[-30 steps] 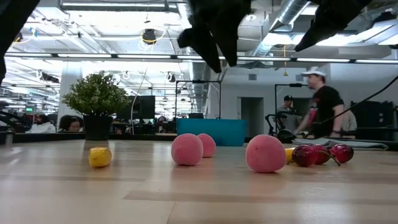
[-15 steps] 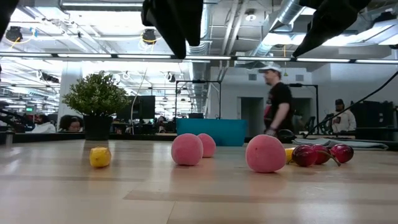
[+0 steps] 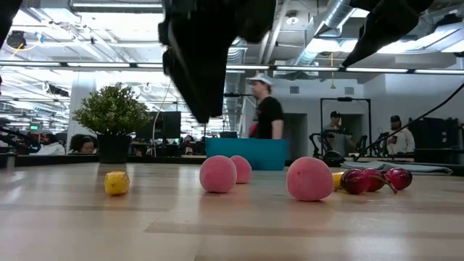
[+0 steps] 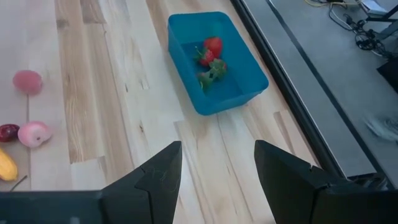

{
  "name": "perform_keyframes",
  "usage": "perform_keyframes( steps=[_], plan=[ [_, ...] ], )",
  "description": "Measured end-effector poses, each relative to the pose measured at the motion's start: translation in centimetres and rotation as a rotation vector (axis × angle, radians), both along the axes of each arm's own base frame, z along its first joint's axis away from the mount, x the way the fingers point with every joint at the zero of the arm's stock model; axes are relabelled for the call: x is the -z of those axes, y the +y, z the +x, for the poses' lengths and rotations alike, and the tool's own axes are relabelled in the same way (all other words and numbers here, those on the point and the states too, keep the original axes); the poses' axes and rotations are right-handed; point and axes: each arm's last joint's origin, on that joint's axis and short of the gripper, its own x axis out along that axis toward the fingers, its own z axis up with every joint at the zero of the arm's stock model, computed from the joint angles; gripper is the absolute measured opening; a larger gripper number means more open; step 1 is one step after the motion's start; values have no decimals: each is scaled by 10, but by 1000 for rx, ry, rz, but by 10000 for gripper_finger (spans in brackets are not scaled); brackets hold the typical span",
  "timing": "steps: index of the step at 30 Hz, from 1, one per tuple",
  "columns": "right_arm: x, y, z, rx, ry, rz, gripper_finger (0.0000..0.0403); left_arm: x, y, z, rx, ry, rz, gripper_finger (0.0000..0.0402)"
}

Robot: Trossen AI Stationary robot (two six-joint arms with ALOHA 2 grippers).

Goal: Pick and placing Produce into tupperware
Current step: Put the peach into the blue bin

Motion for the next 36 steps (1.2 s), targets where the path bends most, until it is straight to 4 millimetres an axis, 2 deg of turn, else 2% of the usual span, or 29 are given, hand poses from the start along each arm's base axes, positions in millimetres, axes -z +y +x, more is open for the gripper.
perform_keyframes(
  steps=[5,15,25,36],
  plan=[
    [0,0,0,-11,13,-11,225,14,-2,6,27,-80,-46,249],
    [1,0,-1,-12,23,-12,225,16,3,7,71,-80,-2,249],
    [1,0,-1,-12,20,-12,225,41,4,-2,79,-34,-38,249],
    [1,0,-1,-12,20,-12,225,40,6,2,94,-78,-7,249]
  ],
)
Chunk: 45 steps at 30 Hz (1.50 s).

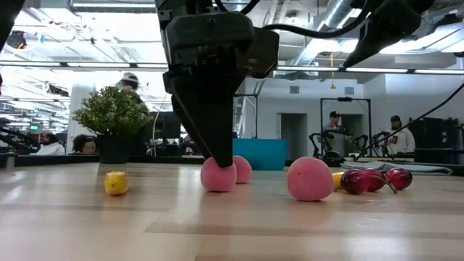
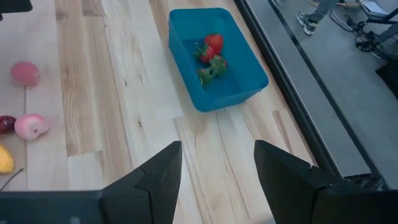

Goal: Pick and placing Produce into tupperware
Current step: Put the peach into the blue bin

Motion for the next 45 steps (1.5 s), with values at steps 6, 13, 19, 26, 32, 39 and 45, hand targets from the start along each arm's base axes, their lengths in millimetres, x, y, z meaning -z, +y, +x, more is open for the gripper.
perform_keyframes(
  steps=[6,13,19,26,32,39,45],
  plan=[
    [0,0,0,-5,3,-5,225,0,2,1,2,0,-5,249],
    [0,0,0,-6,3,-5,225,0,3,1,0,1,-6,249],
    [0,0,0,-7,4,-7,225,1,3,3,-2,-14,-7,249],
    [0,0,0,-8,4,-7,225,18,0,8,6,11,-37,249],
    [0,0,0,-7,3,-7,225,19,0,7,9,24,-41,249],
    [0,0,0,-7,-4,-6,225,20,1,7,7,30,-45,233],
    [0,0,0,-7,-4,-6,225,20,6,8,-13,35,-46,165]
  ],
)
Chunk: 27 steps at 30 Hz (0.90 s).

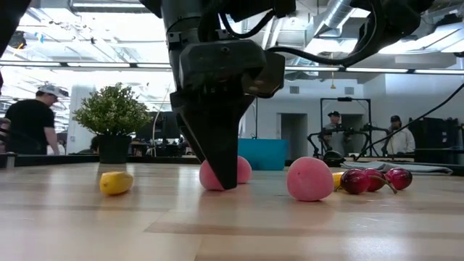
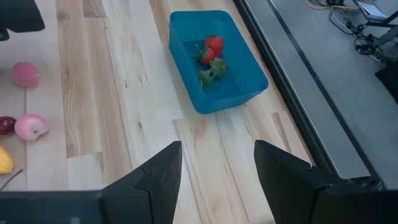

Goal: Pick and placing Produce into tupperware
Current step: Put the peach into the blue bin

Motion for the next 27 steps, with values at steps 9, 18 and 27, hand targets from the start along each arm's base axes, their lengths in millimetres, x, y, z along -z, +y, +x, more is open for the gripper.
perform_keyframes(
  steps=[9,18,27],
  plan=[
    [0,0,0,0,0,0,225,0,3,1,-9,-2,5,111],
    [0,0,0,1,0,0,225,0,3,1,-15,-2,4,119],
    [0,0,0,1,0,0,225,0,3,1,-47,-2,-5,114]
  ],
)
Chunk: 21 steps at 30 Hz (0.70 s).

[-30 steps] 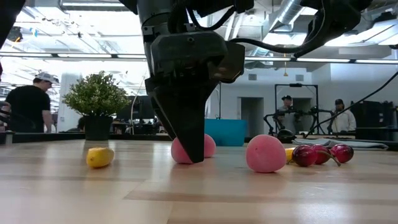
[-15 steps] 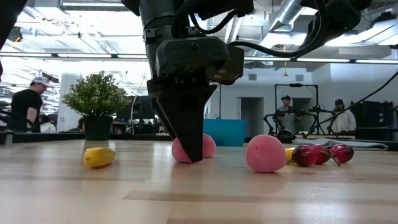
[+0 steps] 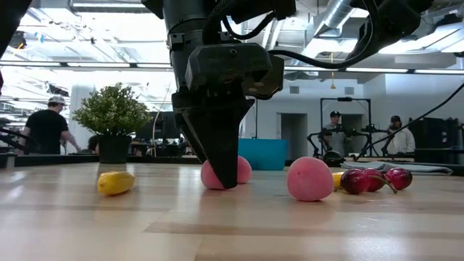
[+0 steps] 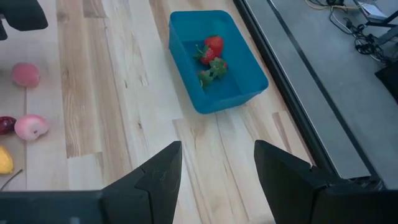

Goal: Pick and placing Produce into tupperware
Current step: Put the peach into the blue bin

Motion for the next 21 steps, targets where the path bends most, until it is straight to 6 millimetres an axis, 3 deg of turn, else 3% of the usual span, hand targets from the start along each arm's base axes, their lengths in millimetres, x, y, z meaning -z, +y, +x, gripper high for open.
perform_keyframes(
  steps=[15,21],
  plan=[
    [0,0,0,0,1,0,225,0,0,0,-32,4,-19,114],
    [0,0,0,-1,1,0,225,-11,-3,7,-28,-13,-36,114]
  ],
)
